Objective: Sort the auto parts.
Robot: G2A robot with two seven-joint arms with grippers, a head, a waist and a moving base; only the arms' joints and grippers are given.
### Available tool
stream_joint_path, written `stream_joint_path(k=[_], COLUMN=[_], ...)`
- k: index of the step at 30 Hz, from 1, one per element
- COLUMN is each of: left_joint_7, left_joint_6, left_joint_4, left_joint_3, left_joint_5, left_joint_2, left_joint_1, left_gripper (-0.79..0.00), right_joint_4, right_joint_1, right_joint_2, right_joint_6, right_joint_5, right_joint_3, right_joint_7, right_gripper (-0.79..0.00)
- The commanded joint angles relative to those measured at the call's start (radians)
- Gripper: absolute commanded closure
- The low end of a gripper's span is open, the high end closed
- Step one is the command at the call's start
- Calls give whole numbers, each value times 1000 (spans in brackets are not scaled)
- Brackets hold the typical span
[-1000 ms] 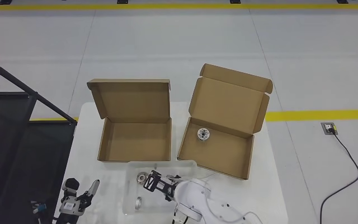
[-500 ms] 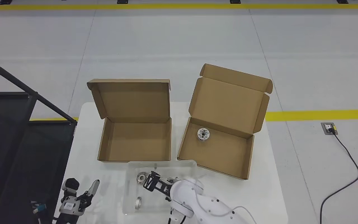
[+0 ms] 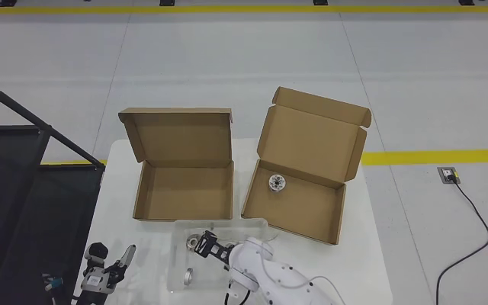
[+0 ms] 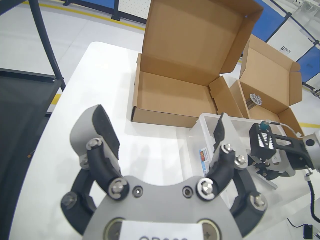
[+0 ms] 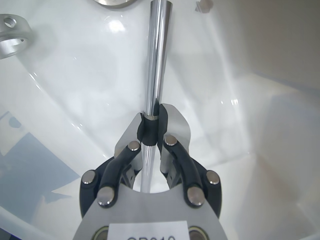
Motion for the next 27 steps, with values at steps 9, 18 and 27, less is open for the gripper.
stream_joint_path(k=[9,18,27], left_joint_7=[0,0,0], left_joint_6=[0,0,0], left_joint_4=[0,0,0], left_joint_3=[0,0,0], left_joint_5=[0,0,0], left_joint_2=[0,0,0], left_joint_1=[0,0,0], left_gripper=[-785,-785,-785], right_joint_4=[-338,-704,-697], right_joint_1=[-123,-310,-401], right_joint_2=[70,149,194], right_joint_6=[-109,-331,-556], right_joint_5=[-42,-23,157], right_joint_3=[174,446,765], right_joint_7=[0,-150,-637], right_gripper=[0,0,0])
